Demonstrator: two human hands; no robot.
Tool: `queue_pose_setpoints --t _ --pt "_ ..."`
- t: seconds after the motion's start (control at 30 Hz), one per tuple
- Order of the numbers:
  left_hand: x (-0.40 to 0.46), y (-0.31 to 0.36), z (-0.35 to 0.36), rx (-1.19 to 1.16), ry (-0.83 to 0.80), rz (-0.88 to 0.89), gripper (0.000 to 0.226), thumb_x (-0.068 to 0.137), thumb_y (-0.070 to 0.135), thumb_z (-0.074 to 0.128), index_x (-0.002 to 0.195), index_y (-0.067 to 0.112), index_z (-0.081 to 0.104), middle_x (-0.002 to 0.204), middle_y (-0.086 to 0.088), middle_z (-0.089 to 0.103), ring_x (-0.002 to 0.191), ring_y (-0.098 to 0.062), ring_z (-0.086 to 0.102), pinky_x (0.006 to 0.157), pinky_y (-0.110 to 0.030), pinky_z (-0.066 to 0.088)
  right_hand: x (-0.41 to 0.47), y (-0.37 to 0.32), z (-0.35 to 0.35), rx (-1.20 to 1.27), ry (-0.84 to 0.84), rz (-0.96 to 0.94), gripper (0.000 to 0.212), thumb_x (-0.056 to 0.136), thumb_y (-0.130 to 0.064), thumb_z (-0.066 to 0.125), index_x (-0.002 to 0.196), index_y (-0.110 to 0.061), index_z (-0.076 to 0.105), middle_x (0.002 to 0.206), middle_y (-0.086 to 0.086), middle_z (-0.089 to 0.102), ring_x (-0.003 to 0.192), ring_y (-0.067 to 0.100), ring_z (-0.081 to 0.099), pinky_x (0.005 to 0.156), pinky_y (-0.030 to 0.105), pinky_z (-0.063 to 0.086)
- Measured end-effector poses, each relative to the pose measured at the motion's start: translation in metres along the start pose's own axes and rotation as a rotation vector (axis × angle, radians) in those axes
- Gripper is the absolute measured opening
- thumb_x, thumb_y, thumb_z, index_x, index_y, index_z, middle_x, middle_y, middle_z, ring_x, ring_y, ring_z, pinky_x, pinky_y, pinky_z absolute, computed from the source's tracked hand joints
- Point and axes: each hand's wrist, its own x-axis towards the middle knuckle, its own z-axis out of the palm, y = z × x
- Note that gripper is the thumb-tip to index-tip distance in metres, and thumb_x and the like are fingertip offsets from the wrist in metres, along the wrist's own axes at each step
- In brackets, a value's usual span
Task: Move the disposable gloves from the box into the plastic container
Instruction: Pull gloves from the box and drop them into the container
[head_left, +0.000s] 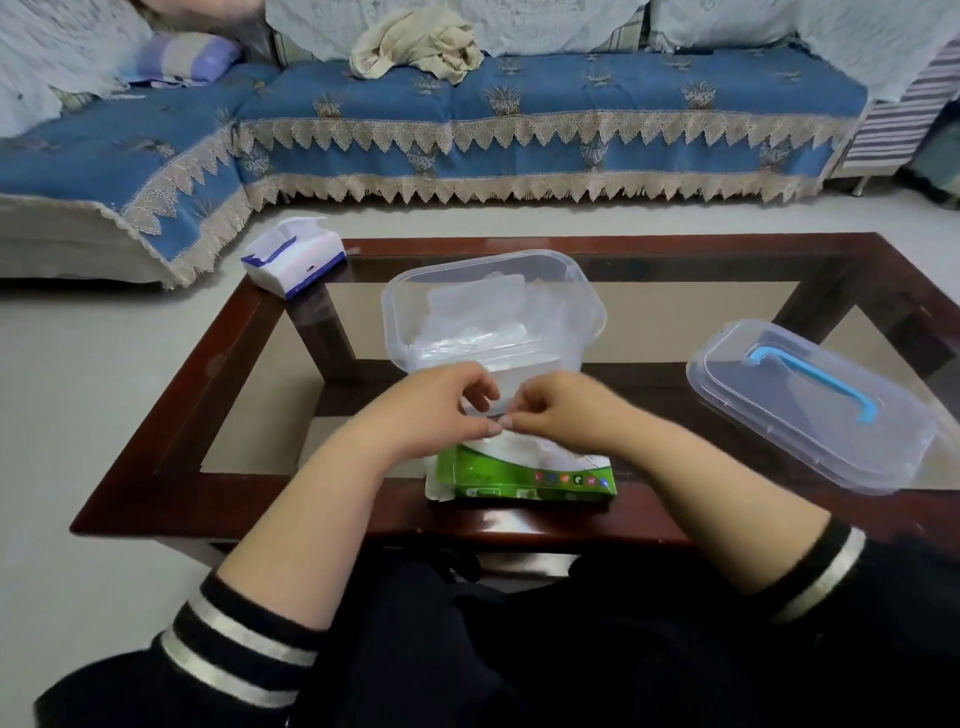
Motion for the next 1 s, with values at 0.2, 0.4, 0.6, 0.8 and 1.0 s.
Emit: queue_pose_setpoints --t 0.2,0.4,0.6,0.8,1.0 --pt "0.009 -0.020 0.066 0.171 -0.037 -0.064 0.073 0.076 0.046 0.073 0.139 0.034 0.037 0.142 0.008 0.043 0.135 -0.018 0.034 0.107 -0.050 0.032 0.004 0.021 0.049 0.058 0.117 -0.024 0.034 0.077 -0.033 0.077 0.108 -0.022 0.070 0.112 0.002 0.062 0.112 0.021 0.053 0.097 0.035 0.041" --pt "0.015 -0.025 0.083 0.079 0.042 -0.091 0.071 0.080 0.043 0.073 0.141 0.036 0.037 0.147 0.007 0.034 0.139 -0.018 0.020 0.109 -0.044 0.029 0.008 0.018 0.052 0.105 0.250 0.100 0.014 0.082 -0.031 0.070 0.090 -0.020 0.075 0.091 -0.004 0.058 0.096 0.016 0.057 0.070 0.026 0.034" --pt "0.021 -0.036 0.086 0.023 0.028 -0.141 0.072 0.078 0.045 0.074 0.140 0.040 0.039 0.146 0.004 0.033 0.137 -0.022 0.022 0.112 -0.044 0.026 0.008 0.010 0.061 -0.119 0.303 0.025 0.022 0.093 -0.031 0.054 0.098 -0.012 0.064 0.105 0.003 0.060 0.105 0.020 0.052 0.077 0.034 0.040" --pt "0.020 -0.038 0.085 0.031 0.047 -0.138 0.070 0.079 0.045 0.073 0.140 0.040 0.039 0.148 0.006 0.032 0.138 -0.022 0.021 0.111 -0.046 0.026 0.001 0.007 0.059 0.089 0.377 0.040 0.018 0.096 -0.022 0.053 0.092 -0.006 0.060 0.095 0.009 0.061 0.091 0.024 0.054 0.072 0.030 0.033" --pt "0.019 -0.038 0.084 0.044 0.022 -0.139 0.070 0.079 0.047 0.073 0.140 0.042 0.039 0.146 0.006 0.032 0.137 -0.022 0.021 0.110 -0.045 0.026 -0.004 0.010 0.051 0.251 0.294 0.036 0.026 0.086 -0.025 0.069 0.107 -0.010 0.063 0.101 0.000 0.061 0.099 0.018 0.057 0.084 0.027 0.042"
